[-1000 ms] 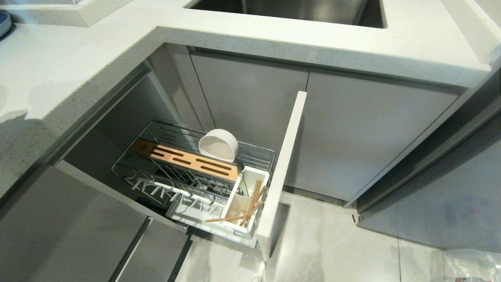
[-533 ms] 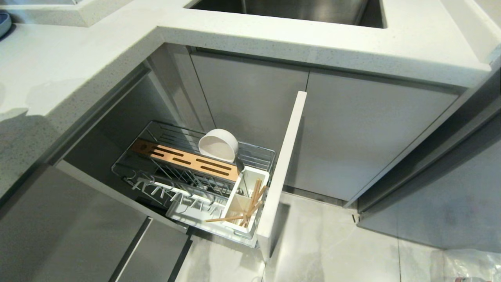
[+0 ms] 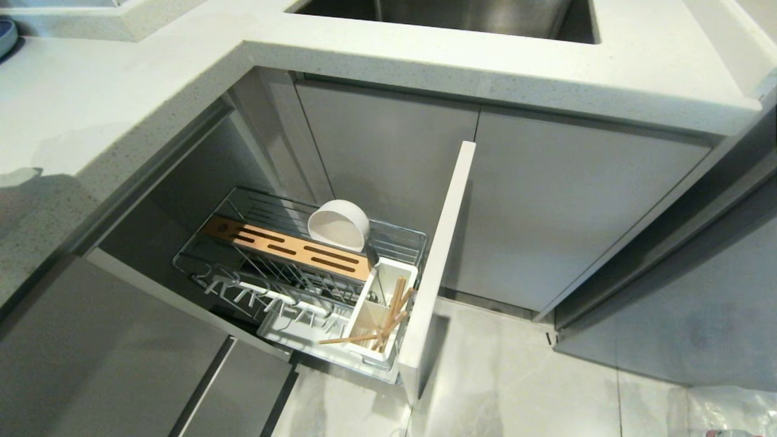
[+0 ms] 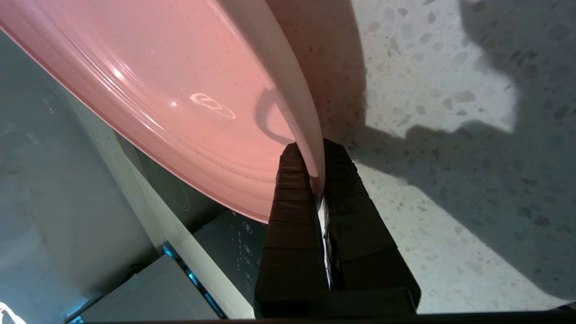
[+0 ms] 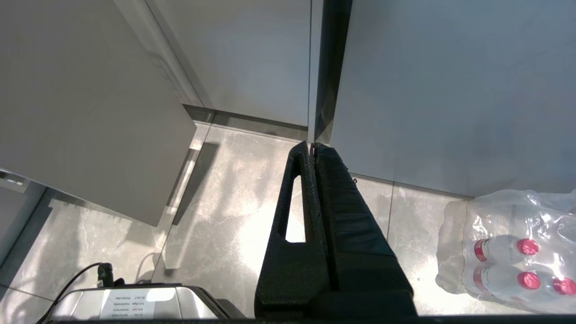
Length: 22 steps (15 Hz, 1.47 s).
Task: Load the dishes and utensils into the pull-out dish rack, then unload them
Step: Take the plate out of the cupboard
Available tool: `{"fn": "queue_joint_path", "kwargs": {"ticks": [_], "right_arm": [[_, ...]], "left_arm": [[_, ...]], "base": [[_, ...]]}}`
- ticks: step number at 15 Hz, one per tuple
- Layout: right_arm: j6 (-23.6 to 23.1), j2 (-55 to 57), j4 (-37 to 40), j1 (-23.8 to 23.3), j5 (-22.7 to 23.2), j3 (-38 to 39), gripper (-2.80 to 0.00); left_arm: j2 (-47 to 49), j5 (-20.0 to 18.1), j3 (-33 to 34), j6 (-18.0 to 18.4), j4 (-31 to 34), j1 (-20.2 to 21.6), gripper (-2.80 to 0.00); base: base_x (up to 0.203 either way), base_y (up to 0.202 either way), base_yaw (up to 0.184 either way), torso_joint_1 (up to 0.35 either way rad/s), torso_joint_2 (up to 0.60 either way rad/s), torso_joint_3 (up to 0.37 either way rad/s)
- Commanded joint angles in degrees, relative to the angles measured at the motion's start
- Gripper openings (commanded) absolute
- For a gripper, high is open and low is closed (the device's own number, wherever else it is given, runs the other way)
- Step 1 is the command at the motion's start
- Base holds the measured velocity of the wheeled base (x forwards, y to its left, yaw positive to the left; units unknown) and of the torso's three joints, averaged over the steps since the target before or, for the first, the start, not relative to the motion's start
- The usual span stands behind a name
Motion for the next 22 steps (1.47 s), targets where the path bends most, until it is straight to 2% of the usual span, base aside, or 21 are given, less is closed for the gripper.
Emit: {"fn": "queue_joint_path", "kwargs": {"ticks": [1, 4, 18, 19, 20, 22], "right_arm": [[0.0, 0.0, 0.0, 0.0, 0.0, 0.1, -2.8], [0.0, 0.0, 0.0, 0.0, 0.0, 0.1, -2.8], [0.0, 0.0, 0.0, 0.0, 0.0, 0.1, -2.8], [0.0, 0.0, 0.0, 0.0, 0.0, 0.1, -2.8], [0.0, 0.0, 0.0, 0.0, 0.0, 0.1, -2.8], [0.0, 0.0, 0.0, 0.0, 0.0, 0.1, -2.8]], "left_arm": [[0.4, 0.2, 0.3, 0.0, 0.5, 0.1, -2.8], [0.4, -1.6, 0.7, -0.2, 0.6, 0.1, -2.8], [0.0, -1.7, 0.7, -1.2, -0.5, 0.1, -2.8], [0.0, -1.7, 0.7, -1.5, -0.5, 0.1, -0.81], [-0.2, -1.7, 0.7, -1.6, -0.5, 0.1, 0.0], [-0.2, -1.6, 0.6, -2.1, -0.6, 0.0, 0.0]], "base": [[0.0, 0.0, 0.0, 0.0, 0.0, 0.0], [0.0, 0.0, 0.0, 0.0, 0.0, 0.0], [0.0, 0.0, 0.0, 0.0, 0.0, 0.0], [0.0, 0.0, 0.0, 0.0, 0.0, 0.0], [0.0, 0.0, 0.0, 0.0, 0.0, 0.0], [0.0, 0.0, 0.0, 0.0, 0.0, 0.0]]}}
